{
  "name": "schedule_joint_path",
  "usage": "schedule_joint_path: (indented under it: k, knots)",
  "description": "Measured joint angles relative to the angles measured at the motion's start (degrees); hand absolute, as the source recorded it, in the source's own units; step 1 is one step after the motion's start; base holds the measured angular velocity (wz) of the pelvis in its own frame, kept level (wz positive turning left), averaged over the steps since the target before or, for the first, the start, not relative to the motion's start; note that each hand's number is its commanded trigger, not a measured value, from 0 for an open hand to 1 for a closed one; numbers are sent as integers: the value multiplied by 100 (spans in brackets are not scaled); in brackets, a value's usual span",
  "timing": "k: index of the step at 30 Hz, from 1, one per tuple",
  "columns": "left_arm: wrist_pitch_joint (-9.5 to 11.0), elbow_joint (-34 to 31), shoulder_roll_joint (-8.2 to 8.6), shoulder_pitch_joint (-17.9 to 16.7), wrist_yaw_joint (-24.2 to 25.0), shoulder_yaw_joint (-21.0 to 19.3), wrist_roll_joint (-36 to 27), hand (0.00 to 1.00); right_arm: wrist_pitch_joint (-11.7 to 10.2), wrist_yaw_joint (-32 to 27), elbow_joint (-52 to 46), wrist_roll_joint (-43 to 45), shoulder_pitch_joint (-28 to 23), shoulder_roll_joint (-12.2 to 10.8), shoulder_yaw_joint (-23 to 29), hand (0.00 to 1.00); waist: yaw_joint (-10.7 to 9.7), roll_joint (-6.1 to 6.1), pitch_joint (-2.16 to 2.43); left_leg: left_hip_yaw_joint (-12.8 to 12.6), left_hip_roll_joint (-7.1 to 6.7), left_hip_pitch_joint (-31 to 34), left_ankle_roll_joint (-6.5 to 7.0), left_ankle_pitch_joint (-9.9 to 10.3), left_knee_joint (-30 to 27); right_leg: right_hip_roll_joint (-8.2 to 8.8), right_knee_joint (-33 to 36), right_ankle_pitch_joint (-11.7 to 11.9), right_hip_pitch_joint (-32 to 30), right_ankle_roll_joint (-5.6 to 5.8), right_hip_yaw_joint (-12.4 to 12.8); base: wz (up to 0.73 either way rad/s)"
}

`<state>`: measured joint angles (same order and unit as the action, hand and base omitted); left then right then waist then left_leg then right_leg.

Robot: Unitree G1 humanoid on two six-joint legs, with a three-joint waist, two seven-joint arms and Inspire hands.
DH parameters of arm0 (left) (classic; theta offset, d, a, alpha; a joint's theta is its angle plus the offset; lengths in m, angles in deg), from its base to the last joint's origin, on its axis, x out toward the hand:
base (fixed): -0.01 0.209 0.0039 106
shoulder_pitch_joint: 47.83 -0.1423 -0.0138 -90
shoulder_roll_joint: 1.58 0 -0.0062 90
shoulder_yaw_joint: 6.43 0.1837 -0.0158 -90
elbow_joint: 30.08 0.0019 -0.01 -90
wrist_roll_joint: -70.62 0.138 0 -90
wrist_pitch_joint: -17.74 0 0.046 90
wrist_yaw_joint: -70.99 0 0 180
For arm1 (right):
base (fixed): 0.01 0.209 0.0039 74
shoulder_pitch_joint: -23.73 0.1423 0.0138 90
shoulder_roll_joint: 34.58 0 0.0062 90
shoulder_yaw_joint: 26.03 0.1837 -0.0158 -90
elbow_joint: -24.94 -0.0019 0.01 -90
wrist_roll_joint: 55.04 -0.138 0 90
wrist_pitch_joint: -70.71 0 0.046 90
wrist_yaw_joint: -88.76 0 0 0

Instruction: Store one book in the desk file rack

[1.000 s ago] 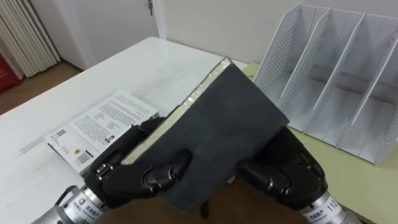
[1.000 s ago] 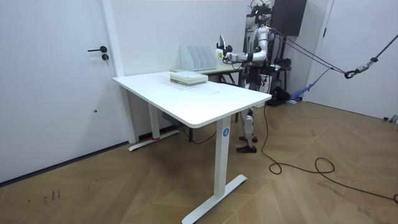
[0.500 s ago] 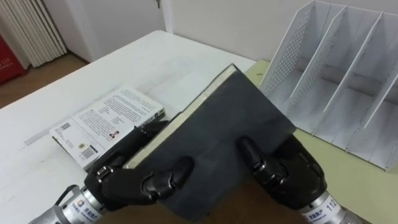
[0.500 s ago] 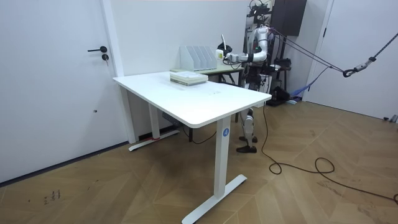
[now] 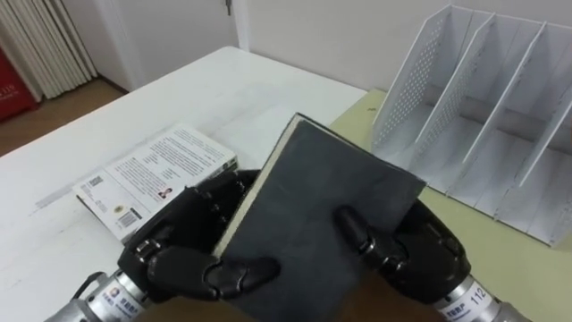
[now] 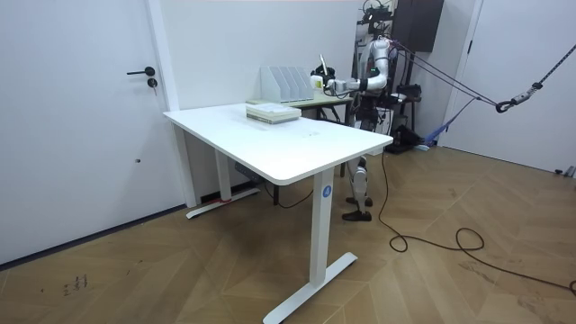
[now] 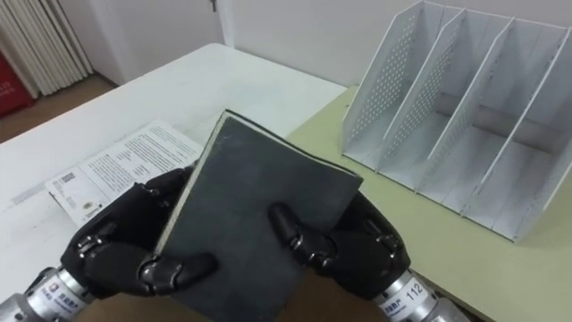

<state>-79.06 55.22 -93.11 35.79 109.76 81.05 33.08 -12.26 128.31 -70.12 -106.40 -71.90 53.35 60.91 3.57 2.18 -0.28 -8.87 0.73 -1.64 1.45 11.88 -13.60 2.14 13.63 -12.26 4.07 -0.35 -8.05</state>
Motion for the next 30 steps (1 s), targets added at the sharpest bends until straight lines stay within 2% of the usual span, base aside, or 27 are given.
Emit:
schedule_joint_path:
  k: [4, 6, 10, 12, 14, 17, 20, 21, 23, 26, 28, 30]
  knots:
    - [63, 322, 2, -20, -134, 11, 771, 0, -12, -267, -3, 269, 0, 24, 73, 100, -105, -5, 0, 13, -11, -2, 0, 0, -7, 13, -4, 0, 9, 0, -31, 0]
    - [161, 706, 6, -126, -284, 47, 1462, 0, -11, -554, -2, 611, -3, 22, 200, 100, -186, -6, -3, 1, -20, -50, 2, -1, 0, 12, -13, 0, 47, 1, -9, -2]
    - [142, 1315, 26, -356, -685, 196, 2594, 0, -88, -1155, -26, 930, 9, -17, 366, 100, -350, -37, -18, -34, -15, -102, 2, 1, 40, 0, -23, 0, 68, 1, 15, -5]
    - [134, 1673, 111, -373, -823, 360, 3292, 0, -91, -1579, -83, 1334, 9, -48, 445, 100, -410, -46, -19, -41, -14, -106, 2, 1, 37, -4, -2, 0, 56, 1, 31, -5]
    - [121, 1971, 173, -411, -951, 534, 3673, 0, -91, -1925, -195, 1556, 9, -69, 436, 100, -498, -41, -15, -35, -29, -106, 2, 0, 38, -6, -5, 0, 53, 1, 38, 0]
    - [62, 2553, 280, -433, -1143, 883, 3835, 0, -94, -2510, -457, 1922, 7, -163, 432, 100, -675, -40, -12, -65, -49, -85, 2, 1, 32, -11, -14, -1, 48, 1, 37, -2]
    - [52, 3034, 472, -452, -1332, 1199, 3819, 0, -139, -3140, -584, 2075, 11, -221, 431, 100, -688, -20, 16, -193, -35, -107, 1, 0, 52, -24, -7, 0, -43, 0, 173, -19]
    - [51, 3202, 564, -470, -1371, 1200, 3802, 0, -141, -3409, -651, 2253, 14, -261, 437, 100, -695, -18, 32, -225, -38, -114, 1, 0, 76, -25, 6, -1, -79, 1, 223, -23]
    - [70, 3429, 649, -479, -1462, 1196, 3618, 0, -161, -3798, -674, 2398, 60, -307, 442, 100, -678, -35, 36, -286, -35, -110, 2, -1, 87, -39, 10, -1, -113, 1, 324, -19]
    - [162, 4076, 803, -474, -1655, 1163, 3428, 0, -198, -4364, -689, 2881, 62, -335, 436, 100, -667, -91, 71, -348, -38, -138, 2, -1, 98, -35, -12, 0, -114, 6, 350, -11]
    - [187, 4368, 817, -489, -1780, 1175, 3213, 0, -199, -4693, -745, 3393, 63, -349, 439, 100, -666, -136, 85, -355, -37, -138, 2, -1, 98, -37, -62, -1, -114, 6, 350, -3]
    - [252, 4759, 816, -490, -1965, 1173, 3009, 0, -200, -5096, -857, 3826, 64, -351, 452, 100, -665, -170, 75, -354, -37, -125, 2, -1, 100, -39, -89, 2, -113, 10, 346, 0]
